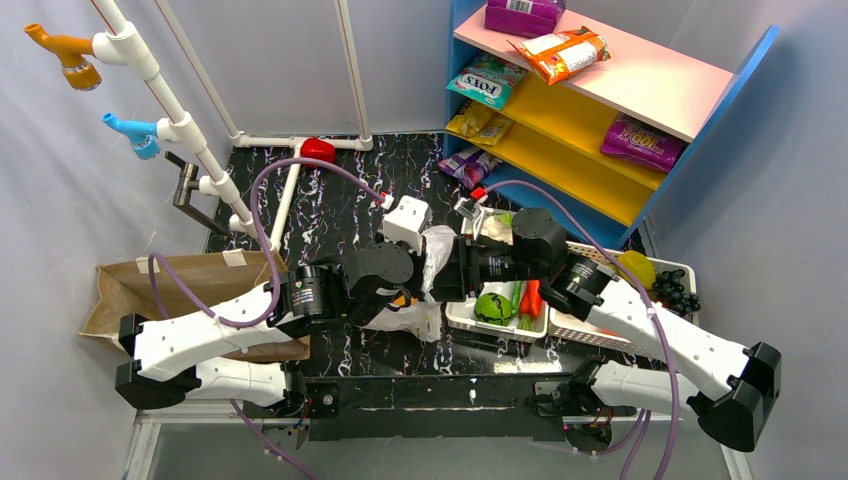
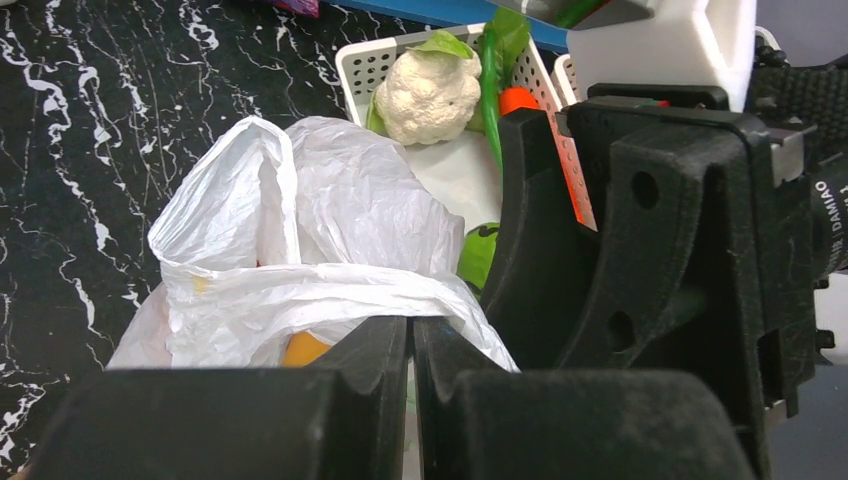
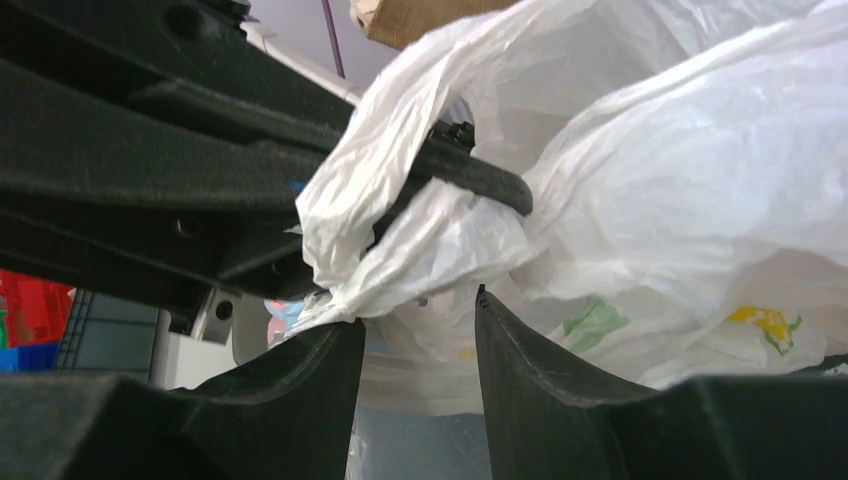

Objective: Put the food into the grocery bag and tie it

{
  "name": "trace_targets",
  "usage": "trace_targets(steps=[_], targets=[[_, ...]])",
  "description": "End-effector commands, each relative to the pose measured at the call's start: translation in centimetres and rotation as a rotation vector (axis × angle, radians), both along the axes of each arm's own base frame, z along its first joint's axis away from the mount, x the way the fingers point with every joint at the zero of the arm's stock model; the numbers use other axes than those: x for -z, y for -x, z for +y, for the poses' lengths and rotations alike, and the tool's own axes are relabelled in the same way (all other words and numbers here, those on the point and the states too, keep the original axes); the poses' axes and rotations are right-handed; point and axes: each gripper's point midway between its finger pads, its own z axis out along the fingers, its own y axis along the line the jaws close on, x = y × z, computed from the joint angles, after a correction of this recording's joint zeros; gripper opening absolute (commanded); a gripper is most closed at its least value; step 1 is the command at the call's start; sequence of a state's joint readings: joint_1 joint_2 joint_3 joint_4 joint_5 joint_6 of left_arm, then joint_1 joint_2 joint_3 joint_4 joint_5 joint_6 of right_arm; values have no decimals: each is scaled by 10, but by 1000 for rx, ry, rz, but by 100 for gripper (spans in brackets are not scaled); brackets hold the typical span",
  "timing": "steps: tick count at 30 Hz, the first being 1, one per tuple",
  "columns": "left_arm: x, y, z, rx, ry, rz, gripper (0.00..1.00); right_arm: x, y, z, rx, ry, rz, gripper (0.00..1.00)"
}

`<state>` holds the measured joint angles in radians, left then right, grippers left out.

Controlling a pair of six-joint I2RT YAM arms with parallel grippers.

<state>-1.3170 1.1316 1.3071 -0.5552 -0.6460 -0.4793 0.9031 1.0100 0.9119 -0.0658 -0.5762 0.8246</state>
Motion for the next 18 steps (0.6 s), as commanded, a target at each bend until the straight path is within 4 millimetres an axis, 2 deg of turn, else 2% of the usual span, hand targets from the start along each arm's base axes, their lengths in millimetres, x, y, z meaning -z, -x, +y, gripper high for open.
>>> trace_targets(steps=[1, 4, 6, 9, 10, 18], targets=[[-16, -8, 14, -67, 11, -41, 0, -40, -12, 15, 33, -93, -79, 50], [-16, -10, 19, -85, 10, -49, 0, -43, -14, 20, 26, -88, -84, 43], [-18, -11, 21, -90, 10, -55, 0, -40, -15, 21, 27, -62, -73, 30], [-19, -11, 25, -101, 8, -62, 0, -35, -19, 18, 61, -19, -68, 6], [-19, -12, 27, -105, 7, -65, 0, -35, -21, 16, 78, -8, -73, 1], [-22, -8, 41, -92, -11, -69, 0, -27, -38, -4, 204, 168, -87, 1]])
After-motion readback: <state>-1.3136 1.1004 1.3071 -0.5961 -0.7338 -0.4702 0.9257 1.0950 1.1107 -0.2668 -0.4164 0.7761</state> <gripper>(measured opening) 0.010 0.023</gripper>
